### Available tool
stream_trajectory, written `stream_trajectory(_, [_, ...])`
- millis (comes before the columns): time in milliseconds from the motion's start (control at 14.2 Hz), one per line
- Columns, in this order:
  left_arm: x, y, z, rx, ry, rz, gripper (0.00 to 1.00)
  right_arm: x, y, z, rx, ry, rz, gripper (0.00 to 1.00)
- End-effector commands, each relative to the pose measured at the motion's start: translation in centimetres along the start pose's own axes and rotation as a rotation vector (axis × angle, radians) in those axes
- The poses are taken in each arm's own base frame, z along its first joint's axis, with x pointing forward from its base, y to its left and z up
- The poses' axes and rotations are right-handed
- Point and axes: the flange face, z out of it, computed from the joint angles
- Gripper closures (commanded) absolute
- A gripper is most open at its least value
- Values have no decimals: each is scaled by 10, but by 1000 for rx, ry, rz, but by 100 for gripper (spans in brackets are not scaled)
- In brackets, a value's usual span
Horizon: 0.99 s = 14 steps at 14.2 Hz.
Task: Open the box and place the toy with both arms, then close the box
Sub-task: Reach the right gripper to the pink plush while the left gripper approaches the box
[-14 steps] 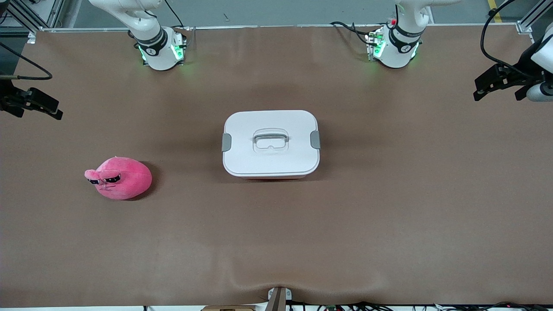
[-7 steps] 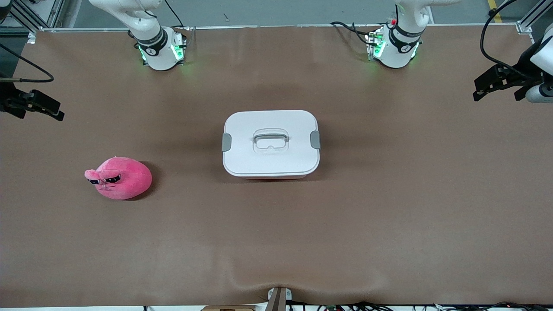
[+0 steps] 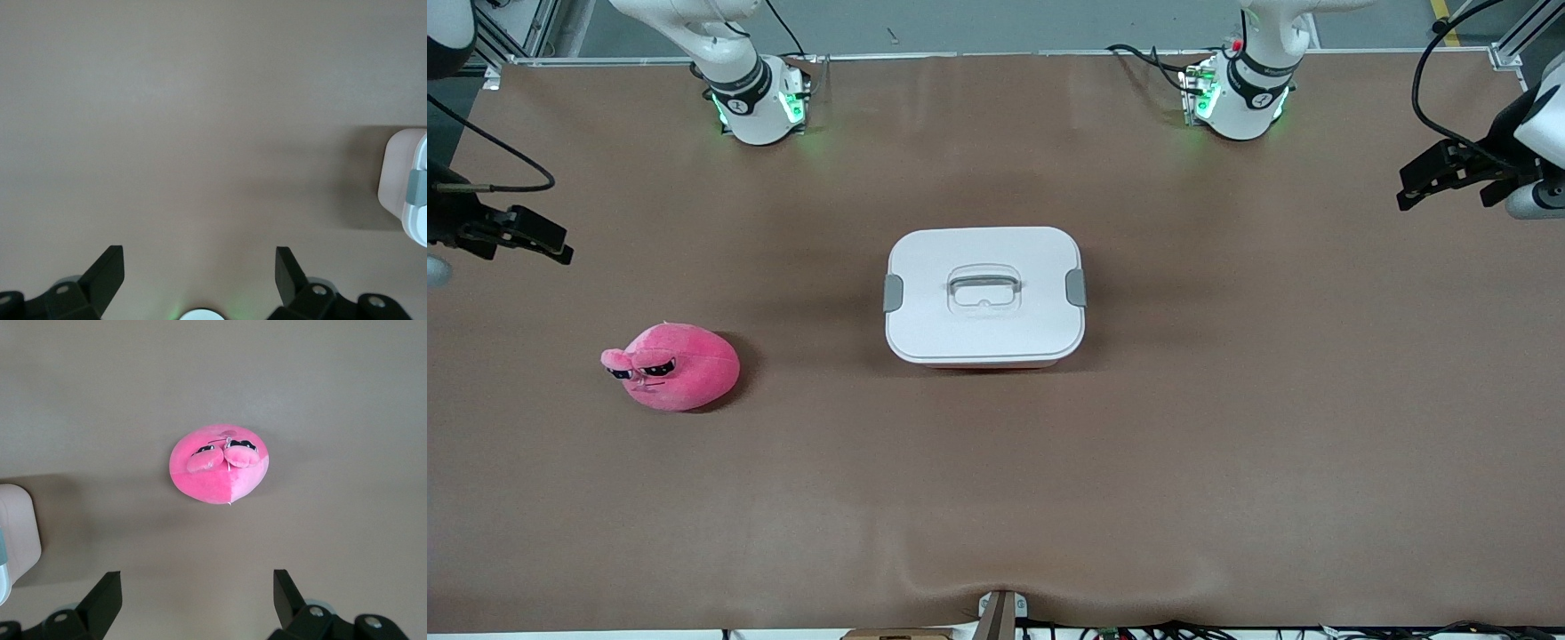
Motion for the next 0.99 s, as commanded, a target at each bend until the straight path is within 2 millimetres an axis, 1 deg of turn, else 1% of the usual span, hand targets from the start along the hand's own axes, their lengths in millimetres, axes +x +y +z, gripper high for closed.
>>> stream_trajectory(0, [-6, 10, 0, -9, -55, -94, 0, 15, -6, 26, -21, -28, -8, 0])
stream_trajectory(70, [-8, 14, 2, -19, -68, -124, 0, 21, -6, 36, -21, -36, -8, 0])
stream_trajectory(211, [-10, 20, 2, -44, -80, -196, 0, 30, -14, 52, -21, -35, -25, 0])
stream_trajectory(352, [-14, 43, 2, -39, -86, -278, 0, 37, -24, 68, -22, -24, -40, 0])
stream_trajectory(493, [-18, 65, 4, -30, -85, -340, 0, 49, -21, 92, -20, -11, -34, 0])
stream_trajectory(634, [-22, 85, 5, -21, -86, -394, 0, 62, -23, 120, -21, -26, -38, 0])
stream_trajectory(846, [-26, 116, 14, -4, -98, -507, 0, 78, -21, 149, -22, -17, -36, 0])
stream_trajectory(916, [-26, 124, 16, -3, -96, -545, 0, 83, -21, 162, -23, -14, -35, 0])
